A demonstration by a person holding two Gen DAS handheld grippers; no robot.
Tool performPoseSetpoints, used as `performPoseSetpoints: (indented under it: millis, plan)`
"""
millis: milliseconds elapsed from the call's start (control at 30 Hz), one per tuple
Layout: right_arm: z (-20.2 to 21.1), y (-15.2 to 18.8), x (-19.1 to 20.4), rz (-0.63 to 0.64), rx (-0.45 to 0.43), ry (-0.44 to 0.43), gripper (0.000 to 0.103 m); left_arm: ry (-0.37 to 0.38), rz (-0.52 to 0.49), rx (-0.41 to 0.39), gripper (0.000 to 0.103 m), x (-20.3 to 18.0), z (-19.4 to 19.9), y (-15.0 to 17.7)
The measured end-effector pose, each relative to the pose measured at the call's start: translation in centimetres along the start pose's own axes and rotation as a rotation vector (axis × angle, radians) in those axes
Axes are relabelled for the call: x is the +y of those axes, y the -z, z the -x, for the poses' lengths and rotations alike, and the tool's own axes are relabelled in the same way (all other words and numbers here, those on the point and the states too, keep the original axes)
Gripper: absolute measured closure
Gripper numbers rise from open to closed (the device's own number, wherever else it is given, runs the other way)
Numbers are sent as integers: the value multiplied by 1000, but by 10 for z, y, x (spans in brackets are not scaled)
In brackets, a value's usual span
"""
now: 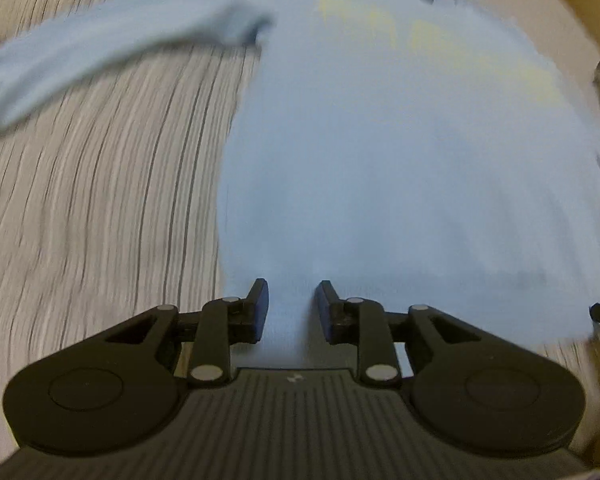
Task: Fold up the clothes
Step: 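Release the sweatshirt and raise both tools away from it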
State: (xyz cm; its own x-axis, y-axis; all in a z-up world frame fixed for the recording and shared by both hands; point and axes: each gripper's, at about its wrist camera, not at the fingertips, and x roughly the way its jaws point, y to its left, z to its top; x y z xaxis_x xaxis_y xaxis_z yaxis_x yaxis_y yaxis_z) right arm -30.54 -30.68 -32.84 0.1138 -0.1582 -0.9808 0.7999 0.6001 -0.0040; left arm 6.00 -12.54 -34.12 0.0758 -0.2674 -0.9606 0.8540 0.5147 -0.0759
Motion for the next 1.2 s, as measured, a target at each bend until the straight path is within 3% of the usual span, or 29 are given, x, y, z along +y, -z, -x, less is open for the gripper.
performPoseSetpoints:
  millis: [100,167,200,267,367,467,633,700,1000,1200]
  plan:
    - [28,-6,-10,-18,-4,-17,41,-59,23,66,79,-10,25,16]
    - [51,-13,-15,-30,-37,-26,40,-58,43,33,75,-20,54,20]
    - [67,-17,-16,-47,-72,-30,24,-51,56,6,71,-25,70,19]
    - [102,-23,-17,-78,-147,-43,3,-41,76,-49,66,-34,99,14]
    - [160,-28,-6,-119,-291,-92,3,-42,42,-137,61,-49,143,-6]
    - [200,-24,14,-161,-365,-120,1,-80,-4,-214,51,-61,182,-24]
    - [239,-2,54,-203,-389,-106,0,-107,-64,-314,31,-61,237,-27]
    - [243,4,69,-217,-397,-100,1,-91,-92,-340,31,-55,254,-20]
    - [264,62,131,-267,-432,-32,0,-64,-204,-316,28,-26,277,24]
    - [267,89,157,-298,-370,22,0,-58,-262,-308,28,-10,286,51]
